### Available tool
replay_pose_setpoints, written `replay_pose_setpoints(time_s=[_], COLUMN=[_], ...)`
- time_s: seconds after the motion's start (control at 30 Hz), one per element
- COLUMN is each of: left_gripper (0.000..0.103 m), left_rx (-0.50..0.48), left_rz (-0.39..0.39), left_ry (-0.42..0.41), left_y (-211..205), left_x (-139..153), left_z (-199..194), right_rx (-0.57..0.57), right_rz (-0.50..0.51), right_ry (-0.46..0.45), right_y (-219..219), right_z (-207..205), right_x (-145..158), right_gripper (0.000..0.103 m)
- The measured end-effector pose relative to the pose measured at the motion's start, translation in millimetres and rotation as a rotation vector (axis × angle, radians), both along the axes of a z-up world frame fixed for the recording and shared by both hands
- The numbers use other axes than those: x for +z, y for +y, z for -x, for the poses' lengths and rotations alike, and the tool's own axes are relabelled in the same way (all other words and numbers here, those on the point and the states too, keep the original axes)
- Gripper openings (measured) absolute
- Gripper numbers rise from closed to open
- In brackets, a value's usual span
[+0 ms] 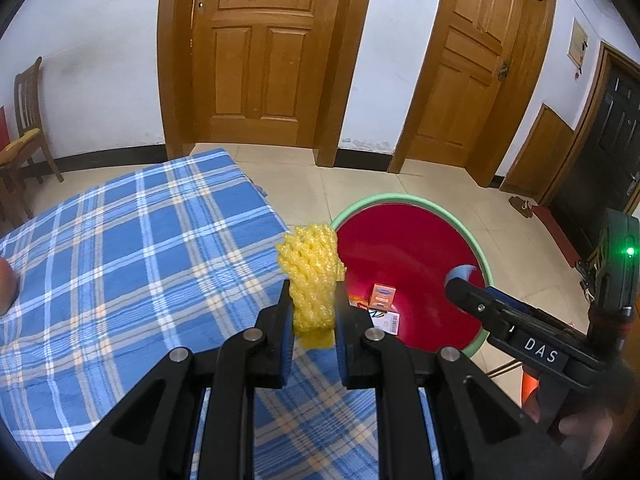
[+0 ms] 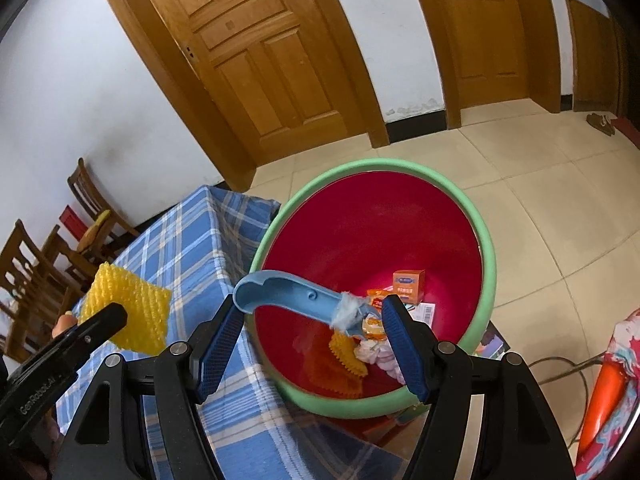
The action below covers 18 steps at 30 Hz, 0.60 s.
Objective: Collect trash
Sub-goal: 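Carry the foam net and blue toy in both grippers over the bucket, then open the right gripper to drop the blue toy while the left gripper releases the foam net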
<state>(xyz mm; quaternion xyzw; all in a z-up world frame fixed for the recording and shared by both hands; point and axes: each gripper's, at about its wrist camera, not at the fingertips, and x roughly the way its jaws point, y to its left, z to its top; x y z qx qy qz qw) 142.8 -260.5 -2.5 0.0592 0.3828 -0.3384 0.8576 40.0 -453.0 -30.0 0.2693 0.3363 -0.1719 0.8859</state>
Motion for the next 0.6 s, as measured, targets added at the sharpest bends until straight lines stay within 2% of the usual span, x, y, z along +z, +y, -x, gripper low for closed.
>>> replay_pose_setpoints(time_s=[0.03, 0.33, 0.6], left_gripper=[0.016, 0.016, 0.016], left_rx=[-0.004, -0.042, -0.092], left_rz=[-0.002, -0.004, 0.001], left_ry=[0.001, -0.002, -0.003], left_y=[-3, -23, -46], left_x=[-1, -1, -3], left_z=[0, 1, 2], right_rx=[0.002, 0.016, -0.021], right_rz=[0.000, 0.011, 0.020], right_ry=[0.001, 0.009, -0.001], right_y=[-1, -6, -18], right_z=[-1, -2, 6], right_x=[0, -1, 5], right_gripper=[0.073, 0.077, 0.077])
